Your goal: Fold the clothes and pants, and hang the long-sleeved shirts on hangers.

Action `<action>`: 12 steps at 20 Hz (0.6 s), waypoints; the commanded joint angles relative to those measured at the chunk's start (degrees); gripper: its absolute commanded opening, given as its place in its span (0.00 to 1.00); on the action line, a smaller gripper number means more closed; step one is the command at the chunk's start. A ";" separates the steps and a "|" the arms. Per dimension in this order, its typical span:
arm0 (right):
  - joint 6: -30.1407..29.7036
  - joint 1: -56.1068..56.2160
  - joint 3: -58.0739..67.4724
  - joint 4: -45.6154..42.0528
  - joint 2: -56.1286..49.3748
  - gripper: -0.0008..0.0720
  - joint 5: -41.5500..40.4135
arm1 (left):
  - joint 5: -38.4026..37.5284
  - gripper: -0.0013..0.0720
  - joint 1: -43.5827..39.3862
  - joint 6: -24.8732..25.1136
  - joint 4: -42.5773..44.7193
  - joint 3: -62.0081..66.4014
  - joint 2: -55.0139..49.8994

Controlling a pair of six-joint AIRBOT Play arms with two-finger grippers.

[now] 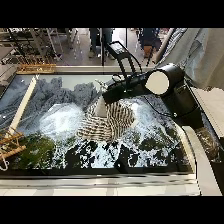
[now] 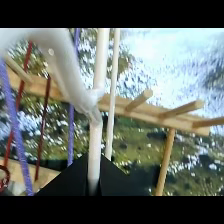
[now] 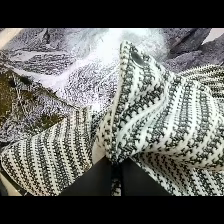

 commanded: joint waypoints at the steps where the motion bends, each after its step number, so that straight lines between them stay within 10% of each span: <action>1: 1.44 0.04 -0.02 0.02 -0.02 0.07 -0.04 | -0.28 0.05 -0.72 0.09 -1.81 2.75 4.52; 4: 1.44 0.04 -0.02 -0.35 -0.04 0.07 -0.17 | -4.07 0.05 -1.95 3.98 -19.30 8.52 8.37; 8: 1.38 -0.70 -0.02 -8.00 -0.02 0.07 -3.06 | -26.14 0.05 -4.96 50.01 -72.39 12.33 9.68; 12: 0.87 -4.33 -0.02 -10.38 -0.02 0.07 -6.67 | -48.43 0.05 -14.71 60.35 -77.92 12.33 4.55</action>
